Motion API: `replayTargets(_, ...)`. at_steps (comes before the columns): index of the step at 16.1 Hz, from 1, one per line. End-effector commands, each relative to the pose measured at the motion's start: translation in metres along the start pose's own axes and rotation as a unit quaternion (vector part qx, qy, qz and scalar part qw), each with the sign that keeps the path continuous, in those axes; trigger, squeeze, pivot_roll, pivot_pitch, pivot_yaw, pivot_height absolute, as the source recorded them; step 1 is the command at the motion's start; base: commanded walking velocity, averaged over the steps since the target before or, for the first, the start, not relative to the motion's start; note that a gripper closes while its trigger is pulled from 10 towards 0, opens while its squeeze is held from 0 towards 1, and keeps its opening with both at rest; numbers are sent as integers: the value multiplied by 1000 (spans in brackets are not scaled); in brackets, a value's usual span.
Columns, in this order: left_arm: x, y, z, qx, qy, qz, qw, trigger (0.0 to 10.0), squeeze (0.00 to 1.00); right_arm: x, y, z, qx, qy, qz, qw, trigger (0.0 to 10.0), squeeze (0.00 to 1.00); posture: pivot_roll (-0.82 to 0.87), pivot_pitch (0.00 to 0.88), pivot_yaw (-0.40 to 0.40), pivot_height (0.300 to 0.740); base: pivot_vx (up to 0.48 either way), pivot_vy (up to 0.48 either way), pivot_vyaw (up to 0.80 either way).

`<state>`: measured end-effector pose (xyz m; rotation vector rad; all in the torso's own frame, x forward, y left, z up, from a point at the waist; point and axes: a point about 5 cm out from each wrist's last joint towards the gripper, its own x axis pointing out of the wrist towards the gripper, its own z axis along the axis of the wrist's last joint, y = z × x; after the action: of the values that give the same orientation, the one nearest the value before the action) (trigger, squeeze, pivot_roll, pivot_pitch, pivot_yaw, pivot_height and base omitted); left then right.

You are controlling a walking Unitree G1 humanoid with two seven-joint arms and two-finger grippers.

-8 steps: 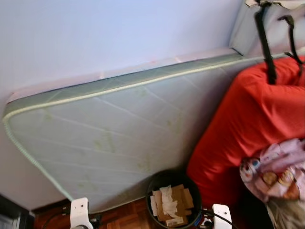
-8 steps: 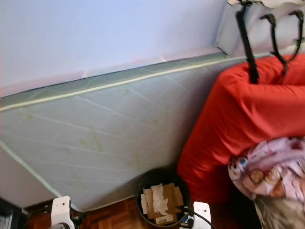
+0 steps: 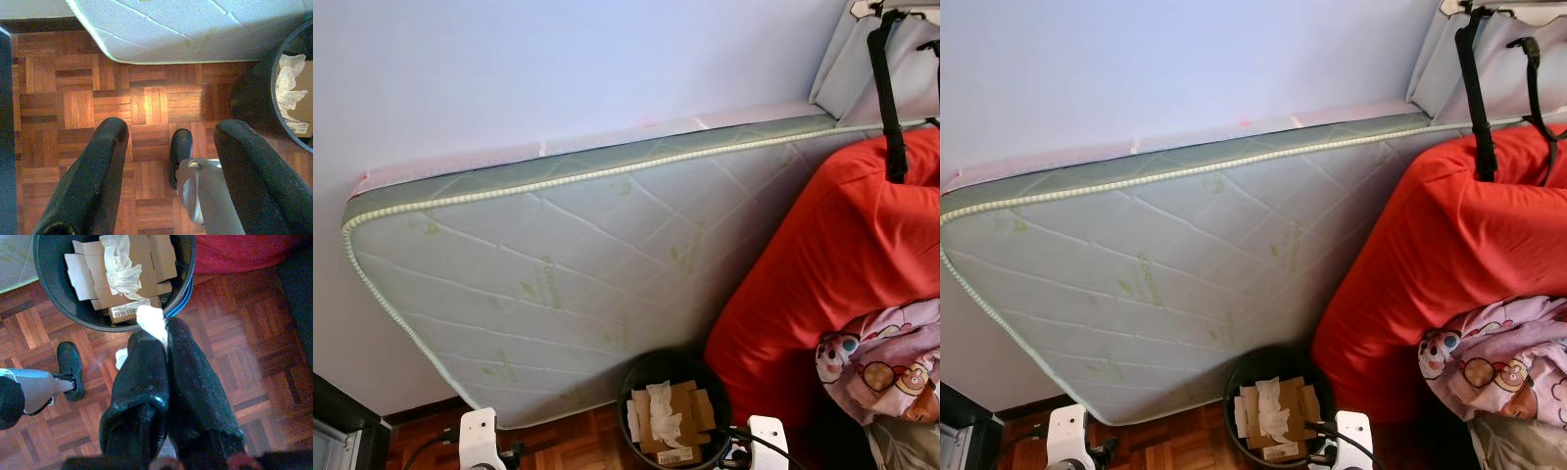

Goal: Clean up the room

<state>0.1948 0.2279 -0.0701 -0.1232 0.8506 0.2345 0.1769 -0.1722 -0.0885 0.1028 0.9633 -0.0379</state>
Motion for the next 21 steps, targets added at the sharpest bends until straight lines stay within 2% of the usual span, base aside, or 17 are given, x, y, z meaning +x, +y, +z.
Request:
replayTargets(1, -1, 2, -2, 2, 2, 3, 1000, 10000, 0, 0, 1, -1, -7, -2, 5, 1000, 10000, 0, 65, 0, -12, 740, 0, 0, 800)
replayTargets(7, -1, 2, -2, 1, 1, 3, 1000, 10000, 0, 0, 0, -1, 1, 0, 1, 1000, 10000, 0, 64, 0, -14, 740, 0, 0, 133)
replayTargets(11, -1, 2, -2, 0, -1, 3, 1000, 10000, 0, 0, 0, -1, -4, 0, 4, 1000, 10000, 0, 65, 0, -15, 740, 243, 0, 0)
replayTargets(14, 0, 1, -1, -2, -2, 4, 1000, 10000, 0, 0, 0, 1, -10, -3, 2, 1000, 10000, 0, 69, 0, -18, 740, 294, 0, 800)
replayTargets(19, 0, 1, -1, -5, -3, 4, 1000, 10000, 0, 0, -1, 1, -4, -4, 2, 1000, 10000, 0, 69, 0, -19, 740, 308, 0, 0)
replayTargets(21, 0, 1, 0, 2, -8, 5, 1000, 10000, 0, 0, 0, 1, -2, -6, 3, 1000, 10000, 0, 68, 0, -18, 740, 0, 0, 0)
